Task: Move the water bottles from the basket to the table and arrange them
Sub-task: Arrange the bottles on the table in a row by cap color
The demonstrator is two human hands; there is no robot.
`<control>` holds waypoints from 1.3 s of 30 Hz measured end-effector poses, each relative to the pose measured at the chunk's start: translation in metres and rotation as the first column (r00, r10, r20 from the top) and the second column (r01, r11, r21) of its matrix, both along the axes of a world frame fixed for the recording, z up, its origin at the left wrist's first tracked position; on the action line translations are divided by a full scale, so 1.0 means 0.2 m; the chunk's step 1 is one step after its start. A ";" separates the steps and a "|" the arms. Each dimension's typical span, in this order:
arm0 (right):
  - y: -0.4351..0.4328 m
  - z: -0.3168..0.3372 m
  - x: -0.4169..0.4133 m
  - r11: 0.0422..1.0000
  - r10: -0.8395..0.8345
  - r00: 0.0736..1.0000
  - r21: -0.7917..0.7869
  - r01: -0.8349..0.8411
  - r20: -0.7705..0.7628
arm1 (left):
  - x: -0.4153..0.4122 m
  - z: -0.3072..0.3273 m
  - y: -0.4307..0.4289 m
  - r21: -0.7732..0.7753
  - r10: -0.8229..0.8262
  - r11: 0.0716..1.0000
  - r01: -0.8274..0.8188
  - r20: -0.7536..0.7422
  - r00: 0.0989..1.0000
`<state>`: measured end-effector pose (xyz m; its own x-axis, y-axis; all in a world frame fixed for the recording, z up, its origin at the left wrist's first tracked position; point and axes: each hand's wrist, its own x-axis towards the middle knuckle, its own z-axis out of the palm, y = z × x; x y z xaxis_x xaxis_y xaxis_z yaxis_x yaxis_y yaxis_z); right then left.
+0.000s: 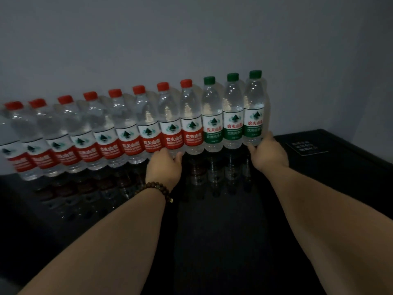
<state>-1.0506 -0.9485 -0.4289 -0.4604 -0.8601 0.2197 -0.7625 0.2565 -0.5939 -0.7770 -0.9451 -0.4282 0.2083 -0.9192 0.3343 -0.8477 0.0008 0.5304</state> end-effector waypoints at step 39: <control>0.09 -0.04 1.75 0.920 0.393 0.841 0.168 -0.355 -0.373 | 1.73 0.00 -0.02 -0.028 0.290 0.936 -0.351 -0.501 0.815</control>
